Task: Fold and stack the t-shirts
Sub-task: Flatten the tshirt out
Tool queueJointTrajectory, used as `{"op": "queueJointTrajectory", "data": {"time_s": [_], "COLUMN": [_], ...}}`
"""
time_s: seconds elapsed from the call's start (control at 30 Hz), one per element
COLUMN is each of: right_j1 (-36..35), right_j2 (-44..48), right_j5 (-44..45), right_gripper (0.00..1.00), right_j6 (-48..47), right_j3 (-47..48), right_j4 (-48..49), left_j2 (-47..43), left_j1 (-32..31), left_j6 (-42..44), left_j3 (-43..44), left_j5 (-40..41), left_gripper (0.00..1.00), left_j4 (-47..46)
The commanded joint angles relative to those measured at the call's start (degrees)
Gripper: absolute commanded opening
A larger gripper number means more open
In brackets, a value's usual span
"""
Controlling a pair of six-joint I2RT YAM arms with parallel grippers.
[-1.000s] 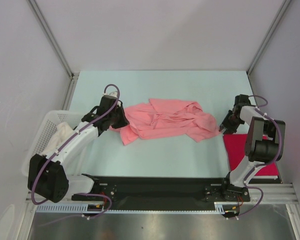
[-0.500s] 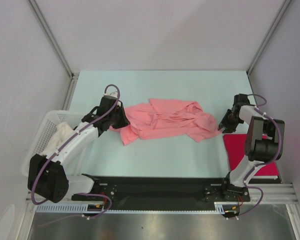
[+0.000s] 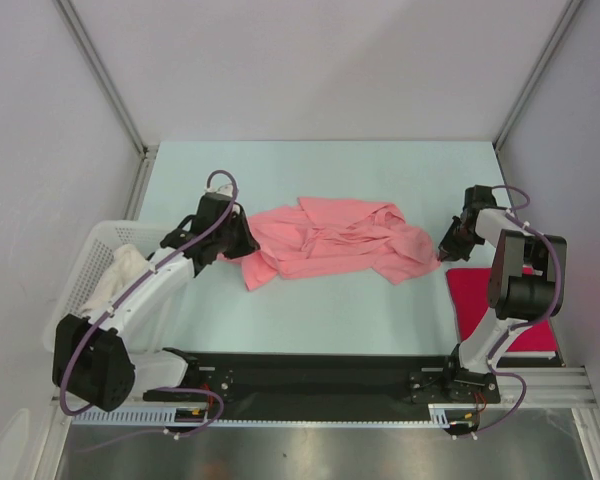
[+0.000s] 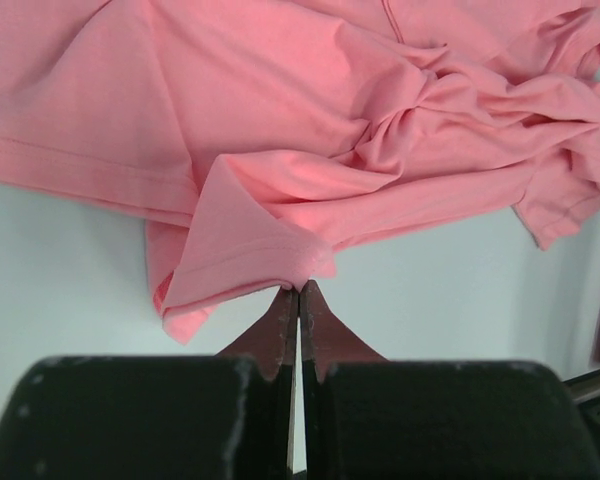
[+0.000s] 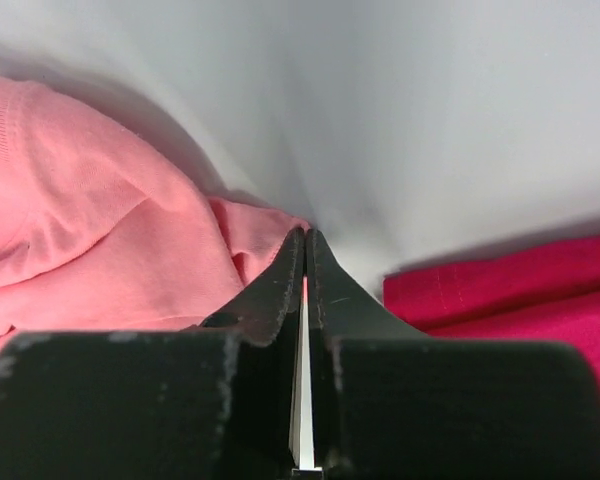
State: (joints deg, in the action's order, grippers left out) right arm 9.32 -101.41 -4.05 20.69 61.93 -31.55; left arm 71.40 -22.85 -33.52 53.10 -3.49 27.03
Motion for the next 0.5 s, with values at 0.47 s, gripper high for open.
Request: {"op": "queueJointTrajectory", "data": {"time_s": [0.47], "right_j1": [3.25], "right_j2": [34.60], "right_j5": [-5.15], "right_gripper": [0.00], "right_j6": [11.57], "right_j3": [13.64], "right_j4": [3.32], "left_j2": [-9.88], "left_j1": [0.18], "left_j6": [8.70], "left_j3": [20.53], "left_j5": [9.82], "left_gripper": [0.00], "left_j4": [-14.37]}}
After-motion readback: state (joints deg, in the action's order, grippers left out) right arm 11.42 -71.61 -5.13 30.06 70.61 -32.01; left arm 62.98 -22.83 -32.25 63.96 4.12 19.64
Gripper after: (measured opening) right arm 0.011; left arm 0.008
